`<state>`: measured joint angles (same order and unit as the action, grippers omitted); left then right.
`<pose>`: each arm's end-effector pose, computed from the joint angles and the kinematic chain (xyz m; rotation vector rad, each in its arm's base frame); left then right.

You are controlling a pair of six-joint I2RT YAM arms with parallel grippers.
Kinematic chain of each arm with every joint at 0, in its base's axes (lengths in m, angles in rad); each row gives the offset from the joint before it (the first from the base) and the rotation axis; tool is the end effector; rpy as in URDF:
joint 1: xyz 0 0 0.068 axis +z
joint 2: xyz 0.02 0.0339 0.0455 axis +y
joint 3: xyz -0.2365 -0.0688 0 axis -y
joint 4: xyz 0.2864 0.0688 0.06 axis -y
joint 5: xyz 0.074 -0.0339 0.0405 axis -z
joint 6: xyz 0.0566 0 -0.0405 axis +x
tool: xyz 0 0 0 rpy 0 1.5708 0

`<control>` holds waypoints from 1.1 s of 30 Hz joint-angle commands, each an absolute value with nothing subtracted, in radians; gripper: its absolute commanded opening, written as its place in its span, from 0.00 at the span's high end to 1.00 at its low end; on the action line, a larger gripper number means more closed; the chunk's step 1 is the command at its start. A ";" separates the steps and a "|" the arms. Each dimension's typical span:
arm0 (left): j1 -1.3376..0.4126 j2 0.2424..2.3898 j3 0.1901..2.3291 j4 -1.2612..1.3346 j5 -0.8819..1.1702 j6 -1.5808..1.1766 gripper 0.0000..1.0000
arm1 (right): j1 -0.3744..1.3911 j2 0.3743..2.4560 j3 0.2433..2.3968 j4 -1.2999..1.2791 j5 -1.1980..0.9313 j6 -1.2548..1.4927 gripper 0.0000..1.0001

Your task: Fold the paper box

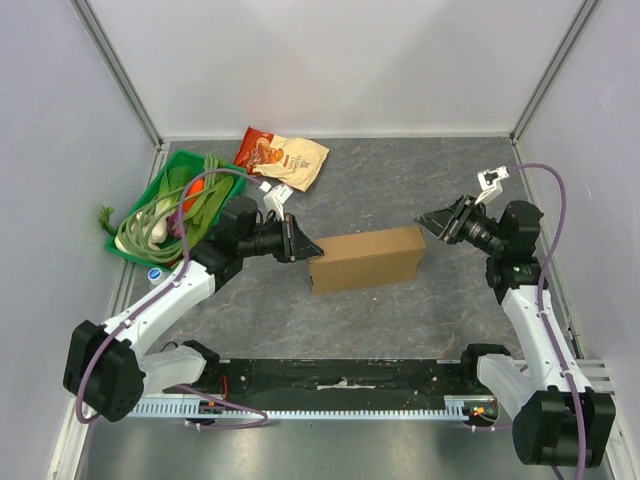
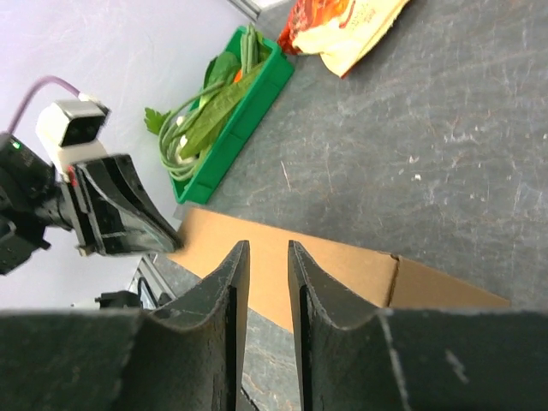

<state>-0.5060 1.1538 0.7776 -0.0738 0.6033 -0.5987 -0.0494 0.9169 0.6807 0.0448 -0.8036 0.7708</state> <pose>0.2654 -0.1838 0.2279 0.3193 2.1640 -1.2755 0.2815 0.0269 0.2710 0.1362 1.8624 1.2137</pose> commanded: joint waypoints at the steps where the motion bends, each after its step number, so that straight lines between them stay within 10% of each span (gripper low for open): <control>1: -0.503 1.174 0.839 -0.164 0.589 -0.526 0.78 | -0.041 0.917 0.553 0.135 -0.848 0.844 0.69; 10: -0.505 1.140 0.934 -0.189 0.632 -0.538 0.77 | -0.026 0.884 0.503 0.020 -0.790 0.730 0.69; 24: -0.503 0.979 0.505 -0.198 0.469 -0.537 0.90 | -0.025 0.776 0.563 -0.434 -0.666 0.537 0.66; 33: -0.503 0.830 0.742 -0.433 0.453 -0.449 0.71 | -0.023 0.698 0.784 -0.823 -0.471 0.378 0.46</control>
